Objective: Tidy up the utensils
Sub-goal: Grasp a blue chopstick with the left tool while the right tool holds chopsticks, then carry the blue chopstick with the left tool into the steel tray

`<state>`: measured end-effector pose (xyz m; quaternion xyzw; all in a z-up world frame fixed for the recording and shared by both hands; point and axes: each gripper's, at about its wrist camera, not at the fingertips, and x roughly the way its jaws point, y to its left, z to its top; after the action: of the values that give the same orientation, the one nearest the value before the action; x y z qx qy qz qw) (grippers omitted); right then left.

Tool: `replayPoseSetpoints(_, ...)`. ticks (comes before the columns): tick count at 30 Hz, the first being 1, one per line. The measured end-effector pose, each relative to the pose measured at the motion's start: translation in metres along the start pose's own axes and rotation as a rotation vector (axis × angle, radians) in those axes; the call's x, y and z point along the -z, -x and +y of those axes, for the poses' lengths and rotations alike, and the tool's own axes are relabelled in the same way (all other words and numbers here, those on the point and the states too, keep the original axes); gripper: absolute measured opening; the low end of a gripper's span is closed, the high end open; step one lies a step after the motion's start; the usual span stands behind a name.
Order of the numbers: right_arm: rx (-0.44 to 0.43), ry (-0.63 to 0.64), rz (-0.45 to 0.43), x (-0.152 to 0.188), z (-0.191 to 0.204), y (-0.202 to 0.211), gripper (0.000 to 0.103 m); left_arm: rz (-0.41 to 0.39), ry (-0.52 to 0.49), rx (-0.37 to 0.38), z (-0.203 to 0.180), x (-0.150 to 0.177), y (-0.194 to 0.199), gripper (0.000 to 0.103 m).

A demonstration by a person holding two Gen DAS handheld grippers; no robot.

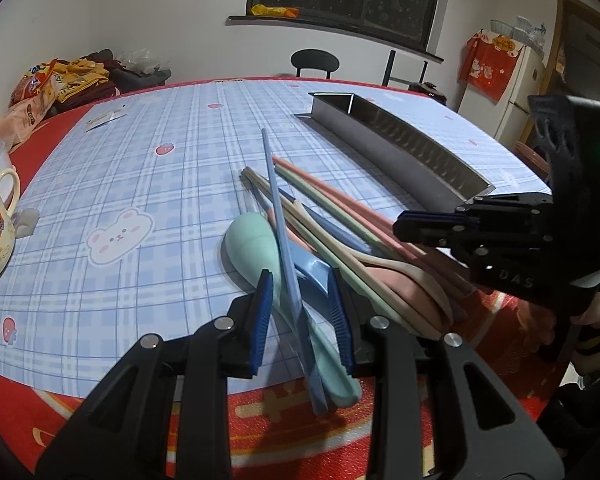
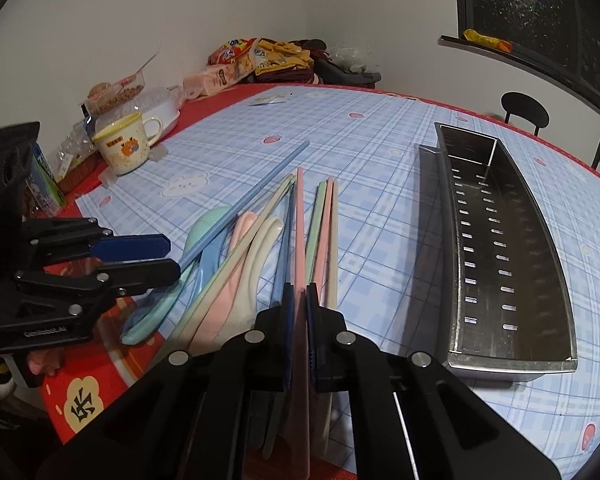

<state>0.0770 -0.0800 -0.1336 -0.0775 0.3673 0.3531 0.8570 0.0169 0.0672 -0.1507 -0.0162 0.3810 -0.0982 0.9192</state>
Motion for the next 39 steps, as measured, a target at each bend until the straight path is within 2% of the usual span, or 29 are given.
replayPoseSetpoints(4,-0.011,0.007,-0.008,0.000,0.002,0.002,0.006,0.019,-0.008,-0.025,-0.001,-0.001,-0.005,0.031)
replayPoseSetpoints(10,-0.028,0.005,-0.020,0.000,0.001,0.004,0.007,0.058,-0.050,-0.070,-0.009,-0.001,-0.014,0.021)
replayPoseSetpoints(18,-0.032,0.012,-0.025,0.000,0.002,0.005,0.006,0.067,-0.040,-0.108,-0.007,-0.001,-0.018,0.020)
replayPoseSetpoints(20,-0.032,0.012,-0.025,0.000,0.002,0.005,0.007,0.067,-0.039,-0.117,-0.007,-0.001,-0.019,0.017)
replayPoseSetpoints(23,-0.035,0.003,-0.030,0.000,0.001,0.006,0.007,0.060,-0.010,-0.098,-0.002,-0.001,-0.018,0.011)
replayPoseSetpoints(29,-0.035,-0.009,-0.044,0.000,0.000,0.009,0.007,0.029,0.090,-0.054,0.016,0.000,-0.010,0.010)
replayPoseSetpoints(39,-0.029,-0.028,-0.063,0.001,-0.005,0.012,0.007,-0.020,0.188,-0.014,0.030,0.002,0.000,0.010)
